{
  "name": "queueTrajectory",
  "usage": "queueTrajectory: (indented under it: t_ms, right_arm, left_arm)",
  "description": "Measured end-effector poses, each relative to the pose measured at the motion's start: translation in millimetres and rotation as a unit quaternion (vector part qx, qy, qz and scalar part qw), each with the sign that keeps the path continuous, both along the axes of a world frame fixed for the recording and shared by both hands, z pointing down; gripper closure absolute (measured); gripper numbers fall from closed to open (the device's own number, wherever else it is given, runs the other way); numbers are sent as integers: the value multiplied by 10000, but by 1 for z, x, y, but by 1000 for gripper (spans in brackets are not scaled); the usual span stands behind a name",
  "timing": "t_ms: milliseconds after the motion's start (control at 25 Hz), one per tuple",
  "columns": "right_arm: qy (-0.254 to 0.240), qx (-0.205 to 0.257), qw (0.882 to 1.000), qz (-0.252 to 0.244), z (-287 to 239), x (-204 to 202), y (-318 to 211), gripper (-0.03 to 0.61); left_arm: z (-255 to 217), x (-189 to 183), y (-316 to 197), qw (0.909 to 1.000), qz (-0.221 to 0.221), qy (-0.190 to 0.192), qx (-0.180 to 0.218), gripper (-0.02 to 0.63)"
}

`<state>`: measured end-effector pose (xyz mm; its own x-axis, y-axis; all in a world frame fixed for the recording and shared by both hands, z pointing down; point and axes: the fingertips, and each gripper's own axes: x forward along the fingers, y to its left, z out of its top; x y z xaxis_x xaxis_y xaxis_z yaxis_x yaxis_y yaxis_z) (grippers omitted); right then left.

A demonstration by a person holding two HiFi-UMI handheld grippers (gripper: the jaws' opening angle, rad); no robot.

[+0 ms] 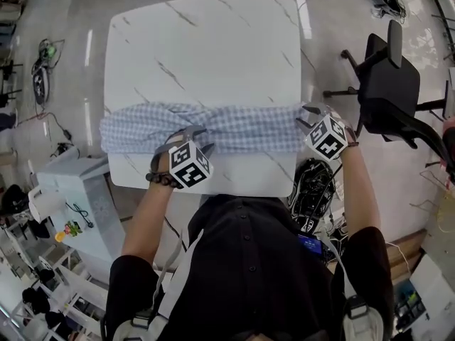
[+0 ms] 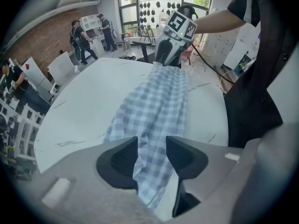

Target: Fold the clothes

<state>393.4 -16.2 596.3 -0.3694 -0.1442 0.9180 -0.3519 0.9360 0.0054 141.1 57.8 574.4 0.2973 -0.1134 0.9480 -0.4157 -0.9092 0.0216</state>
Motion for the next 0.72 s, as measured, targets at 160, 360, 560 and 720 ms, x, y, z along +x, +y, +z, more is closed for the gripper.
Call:
queueTrajectory:
  t_ms: [160, 360, 560, 720]
  right_arm:
    - [-153, -454, 9989, -18, 7, -4, 2, 448]
    - [-292, -486, 9983, -111, -1, 0, 1, 538]
    - [-219, -242, 9995, -27, -3, 17, -6, 558]
    - [143, 212, 9995, 199, -3, 45, -21, 576]
  left_arm:
    - [11, 0, -4, 9999, -124, -2, -89, 413]
    - [17, 4, -2, 9997, -143, -9, -186, 413]
    - [14, 6, -10, 9998, -168, -12, -130, 413]
    - [11, 10, -19, 9997, -213, 28, -65, 413]
